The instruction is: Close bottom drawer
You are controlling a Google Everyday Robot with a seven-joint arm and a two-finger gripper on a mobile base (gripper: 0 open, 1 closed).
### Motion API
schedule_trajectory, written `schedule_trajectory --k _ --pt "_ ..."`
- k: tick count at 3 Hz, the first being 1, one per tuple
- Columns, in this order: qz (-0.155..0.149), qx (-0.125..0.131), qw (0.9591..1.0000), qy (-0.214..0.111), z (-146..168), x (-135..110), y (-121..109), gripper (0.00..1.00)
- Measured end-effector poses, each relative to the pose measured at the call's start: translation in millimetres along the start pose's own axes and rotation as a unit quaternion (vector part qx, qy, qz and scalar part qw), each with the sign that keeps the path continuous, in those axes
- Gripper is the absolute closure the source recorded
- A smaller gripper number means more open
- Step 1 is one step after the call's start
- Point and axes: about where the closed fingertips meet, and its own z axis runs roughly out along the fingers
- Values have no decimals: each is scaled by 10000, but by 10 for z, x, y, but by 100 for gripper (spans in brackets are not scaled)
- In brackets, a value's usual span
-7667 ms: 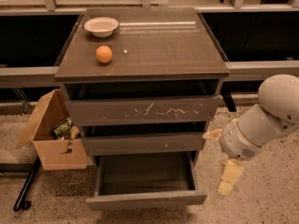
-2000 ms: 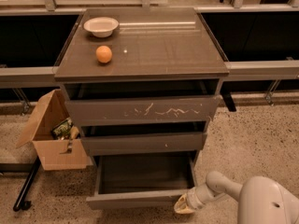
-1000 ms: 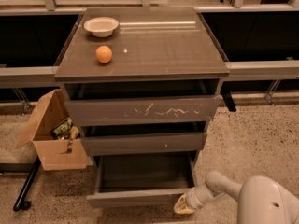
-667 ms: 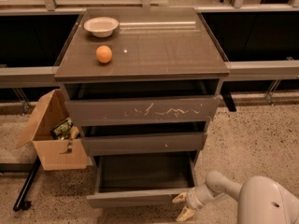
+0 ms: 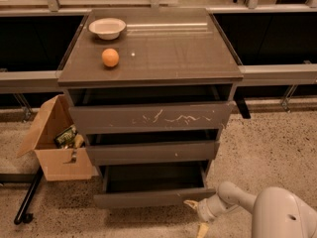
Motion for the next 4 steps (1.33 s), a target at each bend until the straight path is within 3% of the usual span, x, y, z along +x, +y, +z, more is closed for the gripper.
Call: schedule_trajectory --k 2,4 --pt "-421 398 9980 -261 -82 -79 -509 41" --pt "-622 913 9923 -554 -191 -101 -1064 88"
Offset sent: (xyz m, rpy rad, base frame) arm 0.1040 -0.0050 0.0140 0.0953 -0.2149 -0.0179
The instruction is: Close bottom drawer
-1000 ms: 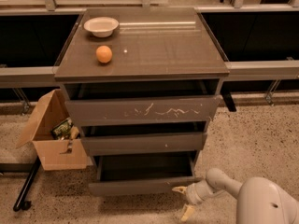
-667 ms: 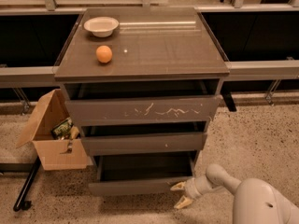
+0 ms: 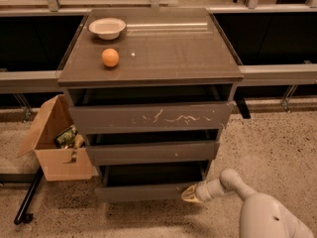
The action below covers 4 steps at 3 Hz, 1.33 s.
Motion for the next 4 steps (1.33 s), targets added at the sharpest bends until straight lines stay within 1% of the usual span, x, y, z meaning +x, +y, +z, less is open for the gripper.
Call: schedule_trajectory --k 1,2,3,4 --pt "-8 99 9999 -129 46 -6 -168 94" --pt "-17 148 9998 -115 19 8 -217 71" --pt "-17 147 9998 -115 20 8 -217 40" --pt "-17 147 9998 -115 20 8 -217 17"
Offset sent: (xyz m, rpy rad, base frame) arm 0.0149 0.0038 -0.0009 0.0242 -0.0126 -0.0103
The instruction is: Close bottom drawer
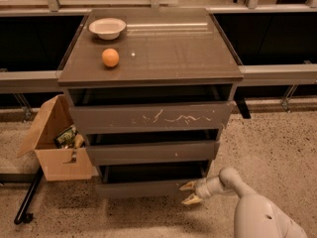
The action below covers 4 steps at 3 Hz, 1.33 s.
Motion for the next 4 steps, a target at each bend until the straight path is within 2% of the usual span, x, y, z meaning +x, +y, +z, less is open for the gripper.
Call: schedule_trajectory --k 1,2,3,4 --pt "0 -1 10000 -1 1 0 1 0" --pt "0 -1 10000 -1 2 0 1 0" --pt "-77 19 10000 -5 -201 -93 102 0" --pt "-181 389 9987 258 -932 -233 163 0"
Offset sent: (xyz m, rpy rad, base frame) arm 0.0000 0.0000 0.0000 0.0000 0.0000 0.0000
